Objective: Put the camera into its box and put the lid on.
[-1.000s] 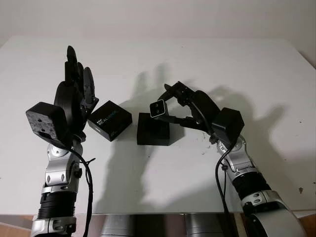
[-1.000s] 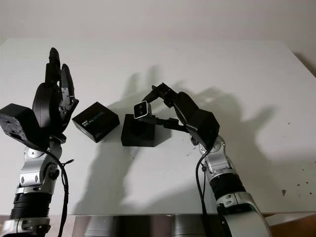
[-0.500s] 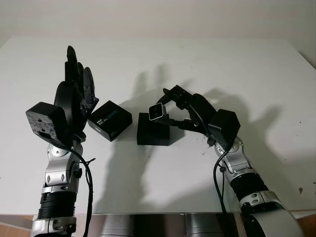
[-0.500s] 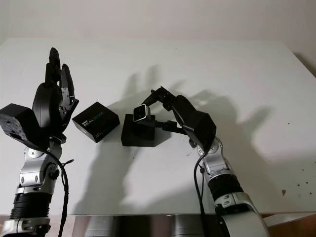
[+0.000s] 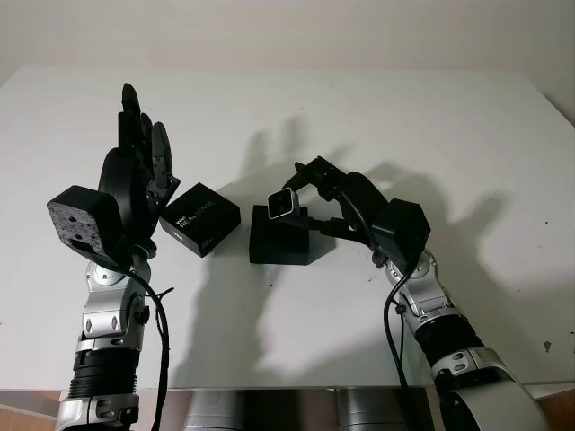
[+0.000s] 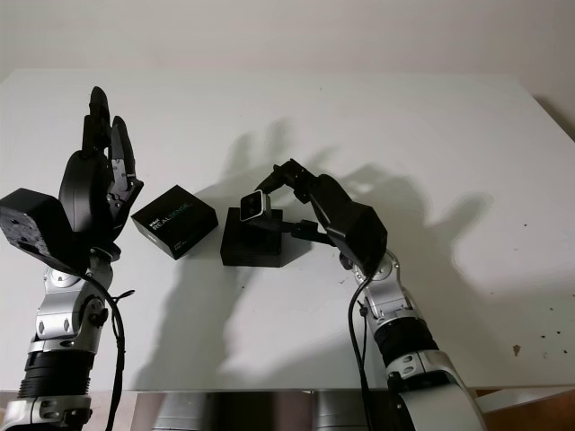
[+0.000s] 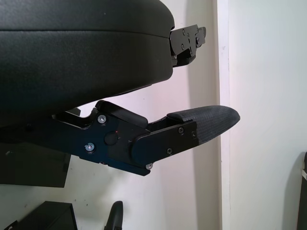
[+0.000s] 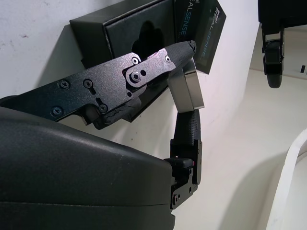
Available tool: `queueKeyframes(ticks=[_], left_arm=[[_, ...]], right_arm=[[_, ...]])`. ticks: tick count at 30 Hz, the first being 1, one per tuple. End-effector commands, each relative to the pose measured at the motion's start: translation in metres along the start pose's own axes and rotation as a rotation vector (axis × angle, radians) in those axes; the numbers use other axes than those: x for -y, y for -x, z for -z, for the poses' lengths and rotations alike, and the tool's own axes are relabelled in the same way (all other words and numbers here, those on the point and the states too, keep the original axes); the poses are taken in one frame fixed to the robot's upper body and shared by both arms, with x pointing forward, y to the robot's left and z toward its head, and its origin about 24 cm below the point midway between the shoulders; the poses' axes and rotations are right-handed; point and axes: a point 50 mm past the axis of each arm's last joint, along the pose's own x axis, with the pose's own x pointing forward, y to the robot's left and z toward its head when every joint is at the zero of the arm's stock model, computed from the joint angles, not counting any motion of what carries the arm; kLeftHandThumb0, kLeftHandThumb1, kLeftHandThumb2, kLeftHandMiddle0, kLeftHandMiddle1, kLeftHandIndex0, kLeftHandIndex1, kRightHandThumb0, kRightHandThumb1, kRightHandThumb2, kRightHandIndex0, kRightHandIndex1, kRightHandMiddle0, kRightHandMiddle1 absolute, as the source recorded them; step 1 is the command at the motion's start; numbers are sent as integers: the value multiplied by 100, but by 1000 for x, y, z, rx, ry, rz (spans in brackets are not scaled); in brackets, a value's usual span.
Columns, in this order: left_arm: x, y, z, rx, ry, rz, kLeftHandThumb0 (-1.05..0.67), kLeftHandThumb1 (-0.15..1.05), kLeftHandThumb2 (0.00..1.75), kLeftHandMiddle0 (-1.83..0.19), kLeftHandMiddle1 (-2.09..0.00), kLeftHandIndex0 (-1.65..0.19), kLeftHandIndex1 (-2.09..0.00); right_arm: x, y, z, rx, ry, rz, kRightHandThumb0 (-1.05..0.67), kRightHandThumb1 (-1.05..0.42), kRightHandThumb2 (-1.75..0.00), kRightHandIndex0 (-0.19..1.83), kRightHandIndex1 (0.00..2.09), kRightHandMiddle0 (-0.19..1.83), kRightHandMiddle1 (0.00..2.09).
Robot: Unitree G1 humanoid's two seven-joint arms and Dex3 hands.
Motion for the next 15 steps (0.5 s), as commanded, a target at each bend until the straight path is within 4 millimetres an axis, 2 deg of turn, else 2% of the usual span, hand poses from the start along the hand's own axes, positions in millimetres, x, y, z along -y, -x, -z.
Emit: queueKeyframes(ticks=[1, 15], left_arm=[[1, 0, -3, 20, -2, 2, -71, 105, 71, 19, 0, 19, 0], [2, -1, -2, 24, 3, 1, -72, 105, 69, 19, 0, 19, 0]], right_arm=[[-4, 3, 3, -14, -9, 0, -50, -95, -6, 19, 5, 30, 161], [-12, 9, 13, -33, -20, -10, -49, -96, -6, 20, 6, 27, 163]])
